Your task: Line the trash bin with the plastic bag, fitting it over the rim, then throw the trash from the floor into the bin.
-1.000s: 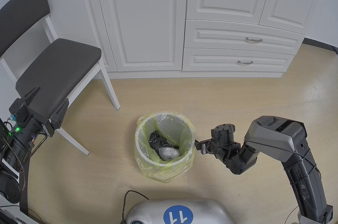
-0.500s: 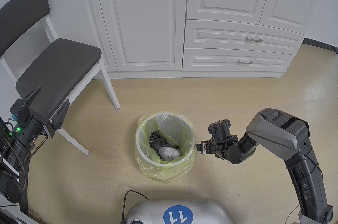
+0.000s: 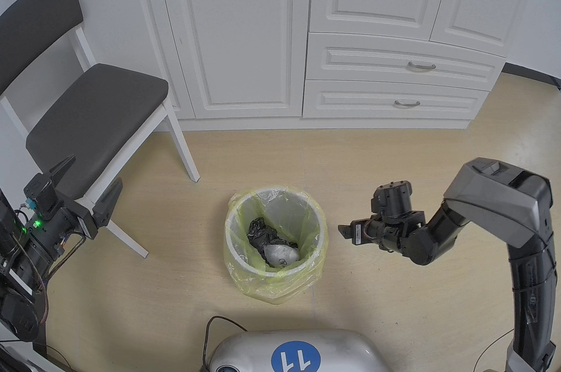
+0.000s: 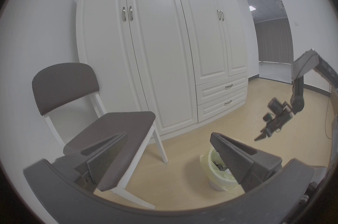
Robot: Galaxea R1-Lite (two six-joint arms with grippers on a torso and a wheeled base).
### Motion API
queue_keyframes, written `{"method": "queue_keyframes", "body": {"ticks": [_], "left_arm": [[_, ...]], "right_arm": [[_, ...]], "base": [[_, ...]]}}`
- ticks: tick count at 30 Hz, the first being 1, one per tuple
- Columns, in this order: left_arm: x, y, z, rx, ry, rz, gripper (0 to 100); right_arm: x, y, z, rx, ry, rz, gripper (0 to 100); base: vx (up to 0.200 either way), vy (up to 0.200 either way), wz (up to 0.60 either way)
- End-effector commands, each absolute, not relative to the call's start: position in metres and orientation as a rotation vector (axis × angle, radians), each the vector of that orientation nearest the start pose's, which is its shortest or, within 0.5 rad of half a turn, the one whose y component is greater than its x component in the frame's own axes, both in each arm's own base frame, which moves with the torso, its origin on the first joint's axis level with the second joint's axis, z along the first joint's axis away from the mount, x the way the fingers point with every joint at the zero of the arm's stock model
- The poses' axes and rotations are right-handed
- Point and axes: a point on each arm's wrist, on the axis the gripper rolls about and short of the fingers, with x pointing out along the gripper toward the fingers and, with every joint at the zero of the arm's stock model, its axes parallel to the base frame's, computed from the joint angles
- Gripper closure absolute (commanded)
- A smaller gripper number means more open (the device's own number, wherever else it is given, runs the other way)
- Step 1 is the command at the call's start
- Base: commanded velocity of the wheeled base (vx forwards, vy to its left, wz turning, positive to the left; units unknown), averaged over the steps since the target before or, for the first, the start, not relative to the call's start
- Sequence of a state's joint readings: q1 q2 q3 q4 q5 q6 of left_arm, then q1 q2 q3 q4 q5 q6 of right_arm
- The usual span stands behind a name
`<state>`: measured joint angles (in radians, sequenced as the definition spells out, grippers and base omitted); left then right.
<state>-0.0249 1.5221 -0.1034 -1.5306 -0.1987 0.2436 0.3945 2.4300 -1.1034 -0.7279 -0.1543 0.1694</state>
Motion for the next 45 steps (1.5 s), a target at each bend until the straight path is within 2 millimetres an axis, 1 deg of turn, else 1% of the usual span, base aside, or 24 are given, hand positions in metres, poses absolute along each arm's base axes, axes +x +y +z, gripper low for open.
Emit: {"method": "queue_keyframes", "body": {"ticks": [1, 3, 5, 6, 7, 9, 10, 11, 12, 16, 17, 18, 20, 22, 23, 24, 25, 29, 33, 36, 39, 40, 43, 45], "left_arm": [[0.194, -0.016, 0.127, 0.237, -0.023, -0.259, 0], [0.194, -0.021, 0.125, 0.238, -0.016, -0.285, 0], [0.194, -0.022, 0.125, 0.238, -0.016, -0.286, 0], [0.193, -0.025, 0.127, 0.239, -0.032, -0.304, 0], [0.192, -0.027, 0.128, 0.239, -0.036, -0.310, 0], [0.190, -0.029, 0.131, 0.238, -0.052, -0.319, 0], [0.190, -0.029, 0.131, 0.238, -0.052, -0.319, 0], [0.185, -0.030, 0.134, 0.238, -0.074, -0.327, 0], [0.179, -0.032, 0.137, 0.238, -0.087, -0.339, 0], [0.160, -0.036, 0.145, 0.230, -0.142, -0.375, 0], [0.158, -0.036, 0.146, 0.228, -0.148, -0.376, 0], [0.151, -0.037, 0.150, 0.218, -0.176, -0.390, 0], [0.142, -0.040, 0.156, 0.197, -0.219, -0.415, 0], [0.139, -0.041, 0.159, 0.188, -0.235, -0.426, 0], [0.133, -0.043, 0.163, 0.172, -0.266, -0.451, 0], [0.133, -0.043, 0.163, 0.172, -0.266, -0.451, 0], [0.128, -0.044, 0.167, 0.166, -0.293, -0.464, 0], [0.123, -0.041, 0.171, 0.161, -0.324, -0.435, 0], [0.117, -0.037, 0.177, 0.150, -0.361, -0.340, 0], [0.106, -0.033, 0.186, 0.136, -0.425, -0.283, 0], [0.093, -0.028, 0.195, 0.114, -0.499, -0.257, 0], [0.091, -0.028, 0.196, 0.111, -0.506, -0.255, 0], [0.083, -0.025, 0.198, 0.100, -0.536, -0.230, 0], [0.081, -0.023, 0.197, 0.090, -0.531, -0.196, 0]], "right_arm": [[0.346, 0.124, 0.078, -0.040, 0.237, 0.250, 0], [0.332, 0.115, 0.092, -0.062, 0.106, 0.253, 0], [0.331, 0.115, 0.093, -0.064, 0.095, 0.253, 0], [0.312, 0.105, 0.107, -0.094, -0.050, 0.234, 0], [0.306, 0.102, 0.111, -0.105, -0.080, 0.227, 0], [0.288, 0.095, 0.114, -0.141, -0.079, 0.220, 0], [0.288, 0.095, 0.114, -0.141, -0.079, 0.220, 0], [0.270, 0.089, 0.120, -0.139, -0.073, 0.224, 0], [0.260, 0.086, 0.121, -0.136, -0.065, 0.225, 0], [0.237, 0.078, 0.124, -0.136, -0.048, 0.210, 0], [0.236, 0.077, 0.125, -0.136, -0.051, 0.206, 0], [0.228, 0.075, 0.129, -0.125, -0.057, 0.175, 0], [0.218, 0.072, 0.132, -0.102, -0.059, 0.123, 0], [0.214, 0.070, 0.133, -0.091, -0.058, 0.095, 0], [0.207, 0.067, 0.135, -0.078, -0.059, 0.051, 0], [0.207, 0.067, 0.135, -0.078, -0.059, 0.051, 0], [0.197, 0.065, 0.137, -0.065, -0.063, 0.023, 0], [0.166, 0.071, 0.153, -0.021, -0.142, 0.088, 0], [0.139, 0.075, 0.173, -0.002, -0.253, 0.162, 0], [0.128, 0.068, 0.186, -0.007, -0.326, 0.118, 0], [0.118, 0.058, 0.201, 0.033, -0.404, 0.060, 0], [0.118, 0.056, 0.203, 0.038, -0.416, 0.050, 0], [0.110, 0.040, 0.219, 0.057, -0.510, -0.051, 0], [0.107, 0.032, 0.226, 0.061, -0.549, -0.101, 0]], "base": [[0.000, 0.000, 0.00], [0.000, 0.000, 0.00], [0.000, 0.000, 0.00], [0.000, 0.000, 0.00], [0.000, 0.000, 0.00], [0.000, 0.000, 0.00], [0.000, 0.000, 0.00], [0.000, 0.000, 0.00], [0.000, 0.000, 0.00], [0.000, 0.000, 0.00], [0.000, 0.000, 0.00], [0.000, 0.000, 0.00], [0.000, 0.000, 0.00], [0.000, 0.000, 0.00], [0.000, 0.000, 0.00], [0.000, 0.000, 0.00], [0.000, 0.000, 0.00], [0.000, 0.000, 0.00], [0.000, 0.000, 0.00], [0.000, 0.000, 0.00], [0.000, 0.000, 0.00], [0.000, 0.000, 0.00], [0.000, 0.000, 0.00], [0.000, 0.000, 0.00]]}}
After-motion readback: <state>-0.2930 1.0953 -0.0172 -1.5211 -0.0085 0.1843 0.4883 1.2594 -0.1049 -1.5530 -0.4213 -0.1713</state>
